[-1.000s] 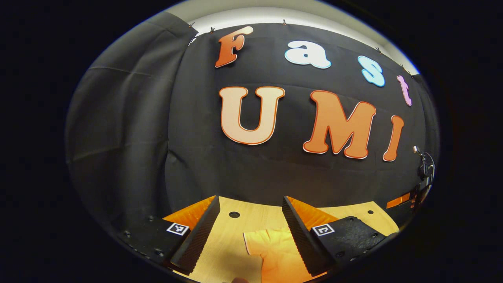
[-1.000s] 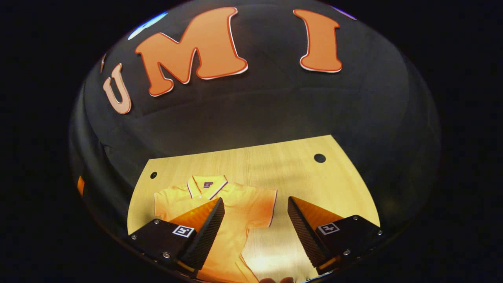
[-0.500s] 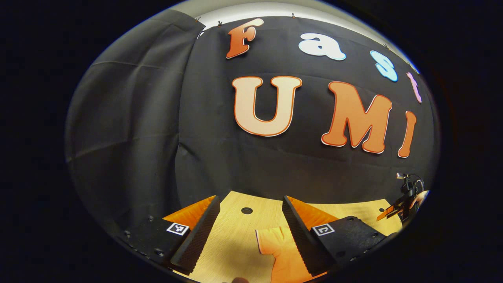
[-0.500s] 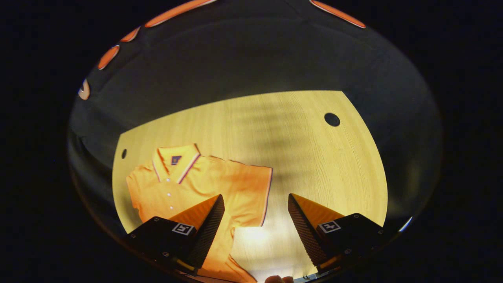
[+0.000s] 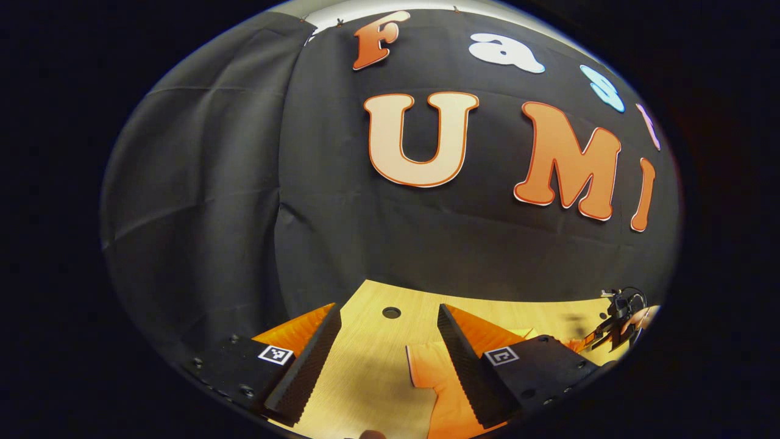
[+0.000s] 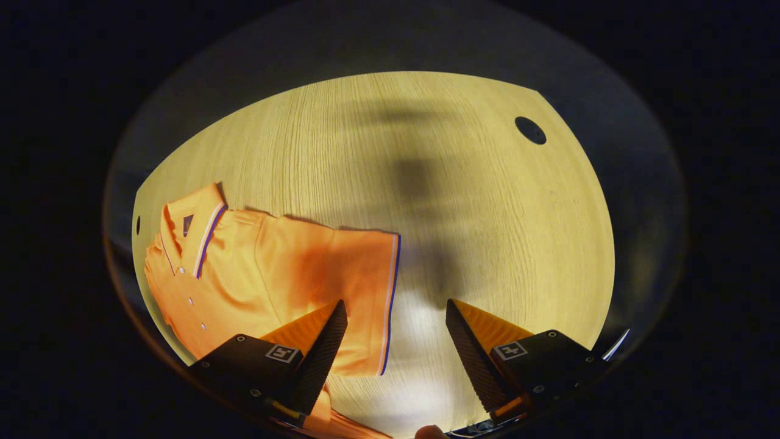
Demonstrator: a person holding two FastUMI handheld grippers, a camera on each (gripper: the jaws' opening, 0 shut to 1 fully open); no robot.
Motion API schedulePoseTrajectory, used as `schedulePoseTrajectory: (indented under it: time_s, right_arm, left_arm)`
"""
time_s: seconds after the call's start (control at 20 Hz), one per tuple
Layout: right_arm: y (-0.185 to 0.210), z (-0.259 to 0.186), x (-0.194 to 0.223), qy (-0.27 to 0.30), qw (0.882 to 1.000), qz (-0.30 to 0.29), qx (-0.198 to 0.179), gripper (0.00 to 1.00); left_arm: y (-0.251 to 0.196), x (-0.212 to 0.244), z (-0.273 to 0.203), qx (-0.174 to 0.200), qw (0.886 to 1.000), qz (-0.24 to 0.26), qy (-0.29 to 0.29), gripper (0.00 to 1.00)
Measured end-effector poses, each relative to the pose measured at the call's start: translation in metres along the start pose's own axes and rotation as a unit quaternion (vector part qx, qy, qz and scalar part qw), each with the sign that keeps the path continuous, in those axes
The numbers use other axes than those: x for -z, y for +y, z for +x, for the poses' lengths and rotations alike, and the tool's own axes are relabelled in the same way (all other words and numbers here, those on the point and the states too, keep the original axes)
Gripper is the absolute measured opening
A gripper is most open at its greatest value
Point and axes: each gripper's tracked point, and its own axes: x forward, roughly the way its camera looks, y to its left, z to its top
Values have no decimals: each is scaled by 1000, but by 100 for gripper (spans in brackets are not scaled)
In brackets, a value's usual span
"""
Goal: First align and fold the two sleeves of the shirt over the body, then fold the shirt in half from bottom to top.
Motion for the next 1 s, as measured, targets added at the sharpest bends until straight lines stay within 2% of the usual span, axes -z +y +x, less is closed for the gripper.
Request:
schedulePoseTrajectory:
  time_s: [0.15,0.3,0.35,0.4,0.45,0.5,0.55,0.6,0.65,0.7,0.75,0.8,0.85,0.9,1.0]
  right_arm:
    - [5,1,0,10,1000,6,-8,98]
    - [5,5,3,18,999,36,-24,96]
    - [4,2,4,22,999,31,-24,95]
    - [5,2,1,14,999,24,-25,90]
    - [8,5,4,11,1000,9,-27,94]
    - [10,2,4,5,1000,-1,-28,90]
    - [12,2,5,7,1000,-1,-28,73]
    - [15,2,6,10,1000,4,-27,71]
    - [18,2,6,7,1000,8,-27,59]
    - [20,1,6,3,1000,-2,-29,55]
    - [23,1,6,-3,999,-12,-32,42]
    - [25,0,6,-10,999,-16,-33,34]
    - [27,1,6,-17,999,-14,-31,13]
    - [27,2,6,-24,999,-10,-31,8]
    - [26,0,7,-29,999,12,-33,8]
  left_arm:
    - [-3,-4,9,2,1000,1,3,98]
    - [-12,-5,16,12,1000,-4,6,98]
    - [-17,-2,16,15,1000,-7,8,98]
    - [-19,-1,17,19,1000,-9,10,98]
    - [-19,0,19,20,1000,-10,12,98]
    - [-18,0,18,19,1000,-12,13,98]
    - [-18,2,19,23,1000,-15,14,100]
    - [-18,2,18,24,999,-18,14,98]
    - [-17,1,17,27,999,-23,13,98]
    - [-15,0,15,29,999,-27,13,98]
    - [-14,2,14,30,999,-33,12,98]
    - [-12,2,12,31,999,-37,12,98]
    - [-6,3,9,25,999,-42,12,98]
    - [-1,3,6,24,999,-46,13,98]
    - [6,3,-3,26,998,-52,10,98]
